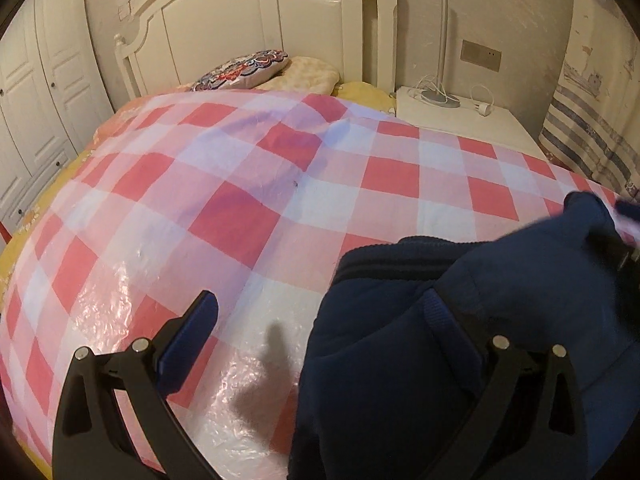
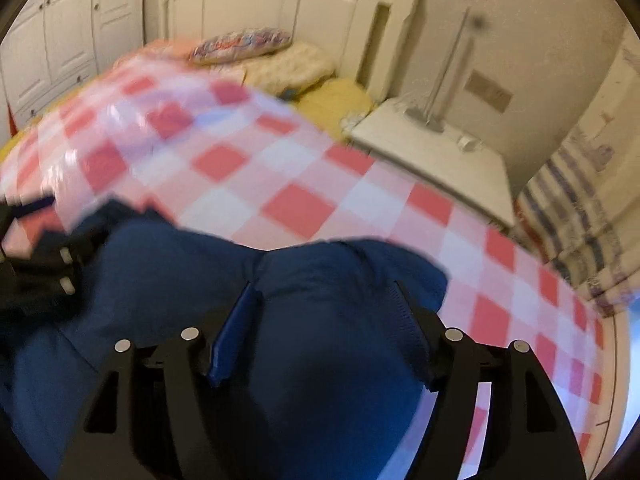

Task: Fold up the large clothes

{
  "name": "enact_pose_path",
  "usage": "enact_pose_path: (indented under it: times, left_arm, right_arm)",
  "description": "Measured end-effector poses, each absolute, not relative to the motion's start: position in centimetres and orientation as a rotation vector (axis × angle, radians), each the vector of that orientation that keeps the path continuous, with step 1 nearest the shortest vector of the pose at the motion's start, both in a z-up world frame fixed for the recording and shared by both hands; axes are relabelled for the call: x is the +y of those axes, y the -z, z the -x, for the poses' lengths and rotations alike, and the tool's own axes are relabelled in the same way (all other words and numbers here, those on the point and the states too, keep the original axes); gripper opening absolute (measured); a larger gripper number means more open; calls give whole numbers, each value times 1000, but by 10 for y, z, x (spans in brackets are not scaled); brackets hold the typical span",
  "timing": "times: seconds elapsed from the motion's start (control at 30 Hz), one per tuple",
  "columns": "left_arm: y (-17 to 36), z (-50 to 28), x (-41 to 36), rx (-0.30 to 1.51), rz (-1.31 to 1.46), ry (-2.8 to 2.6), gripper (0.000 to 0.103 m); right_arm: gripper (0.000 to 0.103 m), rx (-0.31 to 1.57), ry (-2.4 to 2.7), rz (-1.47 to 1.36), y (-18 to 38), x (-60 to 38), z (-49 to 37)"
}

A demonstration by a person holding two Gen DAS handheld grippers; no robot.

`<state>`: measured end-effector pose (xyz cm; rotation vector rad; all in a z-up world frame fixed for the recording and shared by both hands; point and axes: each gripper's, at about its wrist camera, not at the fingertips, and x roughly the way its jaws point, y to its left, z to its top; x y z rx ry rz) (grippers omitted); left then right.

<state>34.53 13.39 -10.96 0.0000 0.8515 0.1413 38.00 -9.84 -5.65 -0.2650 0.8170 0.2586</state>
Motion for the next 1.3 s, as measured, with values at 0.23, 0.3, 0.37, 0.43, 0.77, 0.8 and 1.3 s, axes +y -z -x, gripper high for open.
enact_pose_path:
  times: [0.23, 0.3, 0.37, 0.43, 0.77, 0.8, 1.3]
  left_arm:
    - [112, -345, 138, 855, 28, -135, 101]
    - [113, -346, 140, 863, 40, -134, 101]
    - [114, -346, 141, 868, 54, -126, 101]
    - [114, -345, 140, 865, 52, -127, 101]
    - [115, -345, 145, 866, 71, -124, 101]
    - [115, -345, 145, 865, 71, -124, 101]
    - [110, -250, 210, 974, 355, 305, 101]
  right_arm:
    - [83, 949, -238, 283, 90, -95, -419]
    - [84, 975, -284, 182, 102, -107, -426]
    - [84, 971, -285, 172, 101, -109, -425]
    - [84, 951, -257, 221, 98, -103, -418]
    - [94, 760, -411, 227, 45, -80, -293]
    - [95, 783, -425, 256, 57, -74, -282]
    - [98, 939, -553, -285, 86, -167, -211]
